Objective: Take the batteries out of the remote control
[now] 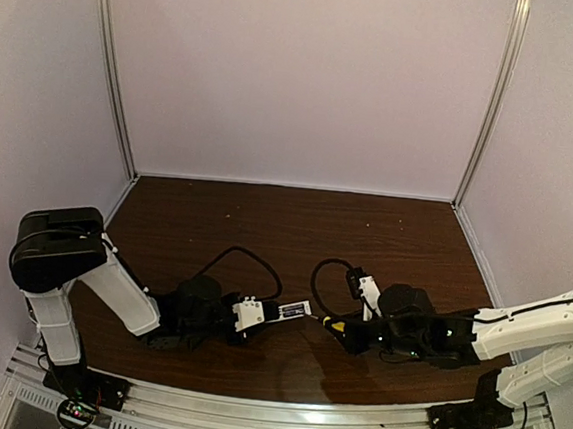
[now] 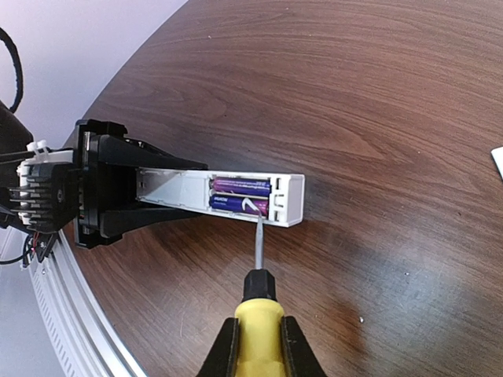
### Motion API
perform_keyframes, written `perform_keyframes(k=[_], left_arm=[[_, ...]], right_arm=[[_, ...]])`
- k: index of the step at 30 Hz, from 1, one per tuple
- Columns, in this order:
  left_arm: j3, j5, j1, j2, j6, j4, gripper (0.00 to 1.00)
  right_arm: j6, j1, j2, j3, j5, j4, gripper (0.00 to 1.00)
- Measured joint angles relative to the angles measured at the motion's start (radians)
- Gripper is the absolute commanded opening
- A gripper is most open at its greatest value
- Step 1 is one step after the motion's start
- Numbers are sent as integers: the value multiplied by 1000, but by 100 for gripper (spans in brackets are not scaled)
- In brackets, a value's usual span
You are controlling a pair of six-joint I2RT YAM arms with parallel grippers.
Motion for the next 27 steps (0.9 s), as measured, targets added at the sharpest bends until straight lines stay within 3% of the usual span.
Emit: perform_keyframes(k=[27], left_arm=[[31,-48,0,31,0,-1,0]], right_arm=[[-19,0,37,56,42,-56,0]])
